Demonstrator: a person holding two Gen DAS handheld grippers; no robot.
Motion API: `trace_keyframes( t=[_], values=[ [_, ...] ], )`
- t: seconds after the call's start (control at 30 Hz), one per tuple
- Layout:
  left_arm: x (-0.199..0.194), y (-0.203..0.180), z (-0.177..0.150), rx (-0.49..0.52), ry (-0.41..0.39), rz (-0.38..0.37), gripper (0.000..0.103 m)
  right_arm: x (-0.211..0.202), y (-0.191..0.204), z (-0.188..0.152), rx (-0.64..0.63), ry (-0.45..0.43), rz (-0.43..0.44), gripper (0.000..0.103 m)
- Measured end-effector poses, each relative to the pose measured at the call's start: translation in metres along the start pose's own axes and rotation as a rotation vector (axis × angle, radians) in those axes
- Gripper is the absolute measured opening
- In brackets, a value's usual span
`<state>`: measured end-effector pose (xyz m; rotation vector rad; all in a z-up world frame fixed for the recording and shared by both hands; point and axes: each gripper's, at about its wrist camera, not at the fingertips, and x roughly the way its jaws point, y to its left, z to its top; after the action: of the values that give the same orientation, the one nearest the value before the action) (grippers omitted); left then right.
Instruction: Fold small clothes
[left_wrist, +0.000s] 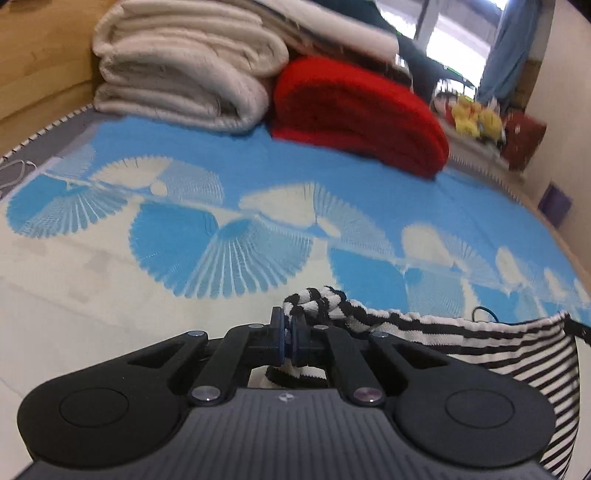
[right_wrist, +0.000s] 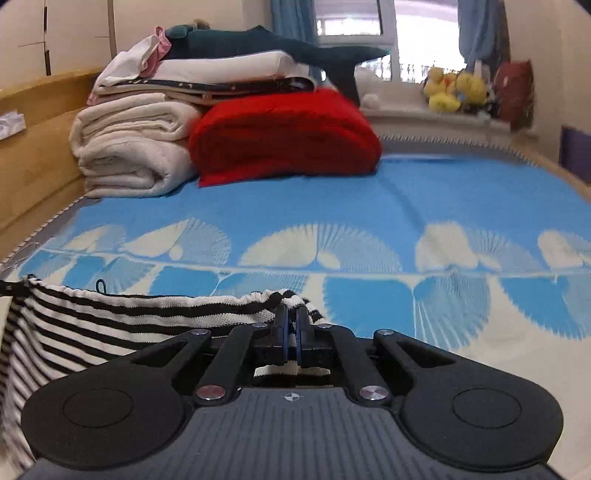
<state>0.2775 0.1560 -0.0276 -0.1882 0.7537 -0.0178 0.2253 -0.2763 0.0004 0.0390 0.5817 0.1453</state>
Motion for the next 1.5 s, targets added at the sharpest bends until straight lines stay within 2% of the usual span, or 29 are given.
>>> trace_keyframes(
  t=[0.07,0.13,0.2,0.23,0.27,0.3,0.33,0.4,0.5,0.53,0.6,0.67,0.73,0.77,0.8,0.83,0.87,0.9,0.97,1.0,1.03,1.07,1.13,1.17,1.2,1.23,1.3,1.4,1.5],
  values=[
    [0.015,0.0,-0.001,0.004,0.049,0.012,0.005,0.019,0.007,-0.003,-0.014,0.049,-0.054,0.003],
    [0.034,0.003,-0.007,-0.019,0.137,0.003,0.013,0.038,0.009,-0.007,-0.015,0.112,-0.093,0.005],
    [0.05,0.006,-0.012,-0.035,0.253,-0.02,0.037,0.062,0.008,-0.016,-0.009,0.211,-0.11,0.007],
    [0.055,0.01,-0.013,-0.034,0.278,-0.013,0.038,0.073,0.006,-0.023,-0.006,0.277,-0.103,0.012],
    [0.053,0.012,-0.013,-0.035,0.278,-0.002,0.038,0.081,0.005,-0.03,-0.007,0.341,-0.108,0.014],
    [0.049,0.016,-0.011,-0.044,0.261,-0.007,0.041,0.084,0.003,-0.033,-0.011,0.367,-0.111,0.019],
    [0.044,0.02,-0.007,-0.063,0.236,-0.024,0.045,0.081,0.001,-0.032,-0.01,0.372,-0.105,0.023],
    [0.036,0.027,-0.004,-0.104,0.199,-0.056,0.057,0.065,-0.007,-0.021,0.022,0.321,-0.057,0.031],
    [0.036,0.026,-0.002,-0.106,0.208,-0.082,0.057,0.033,-0.028,-0.004,0.093,0.169,0.014,0.054],
    [0.038,0.022,-0.001,-0.087,0.211,-0.082,0.057,0.028,-0.037,-0.003,0.11,0.148,0.014,0.055],
    [0.041,0.015,0.0,-0.057,0.205,-0.079,0.057,0.032,-0.052,-0.006,0.142,0.179,-0.017,0.054],
    [0.046,0.011,0.001,-0.049,0.2,-0.072,0.057,0.045,-0.059,-0.014,0.159,0.252,-0.032,0.054],
    [0.051,0.009,0.0,-0.047,0.197,-0.058,0.055,0.057,-0.054,-0.022,0.123,0.305,-0.024,0.053],
    [0.053,0.008,-0.001,-0.043,0.197,-0.059,0.042,0.063,-0.049,-0.026,0.077,0.315,-0.045,0.052],
    [0.055,0.008,-0.001,-0.037,0.199,-0.066,0.011,0.068,-0.044,-0.029,0.036,0.324,-0.071,0.041],
    [0.056,0.007,0.0,-0.028,0.188,-0.066,0.003,0.071,-0.042,-0.031,0.021,0.328,-0.085,0.018],
    [0.052,0.007,0.003,-0.02,0.143,-0.044,0.003,0.075,-0.043,-0.03,0.028,0.326,-0.085,0.008],
    [0.044,0.008,0.007,-0.019,0.077,-0.028,0.003,0.073,-0.044,-0.028,0.05,0.307,-0.08,0.004],
    [0.036,0.008,0.011,-0.022,0.003,-0.023,0.003,0.055,-0.05,-0.013,0.089,0.174,-0.102,0.003],
    [0.038,0.006,0.01,-0.009,0.011,-0.002,0.003,0.047,-0.05,-0.007,0.103,0.107,-0.1,0.003],
    [0.046,0.002,0.005,0.009,0.055,0.024,0.003,0.042,-0.05,-0.004,0.109,0.066,-0.108,0.004],
    [0.055,0.0,0.0,0.022,0.121,0.031,0.004,0.044,-0.048,-0.004,0.106,0.069,-0.115,0.004],
    [0.074,0.0,-0.012,0.021,0.28,0.011,0.01,0.062,-0.046,-0.014,0.093,0.198,-0.107,0.005],
    [0.073,0.0,-0.014,0.02,0.3,0.029,0.012,0.075,-0.045,-0.024,0.075,0.295,-0.122,0.007],
    [0.065,0.001,-0.013,0.018,0.277,0.048,0.017,0.081,-0.044,-0.031,0.056,0.351,-0.139,0.01],
    [0.053,0.004,-0.011,0.002,0.247,0.046,0.021,0.081,-0.043,-0.034,0.043,0.371,-0.146,0.016],
    [0.025,0.016,-0.009,-0.076,0.219,-0.004,0.037,0.067,-0.047,-0.028,0.078,0.343,-0.144,0.024],
    [-0.008,0.033,-0.008,-0.195,0.284,-0.038,0.038,0.024,-0.067,-0.019,0.221,0.281,-0.098,0.032],
    [-0.043,0.047,-0.023,-0.231,0.326,-0.076,0.039,-0.016,-0.083,-0.023,0.329,0.304,-0.06,0.033]
  ],
)
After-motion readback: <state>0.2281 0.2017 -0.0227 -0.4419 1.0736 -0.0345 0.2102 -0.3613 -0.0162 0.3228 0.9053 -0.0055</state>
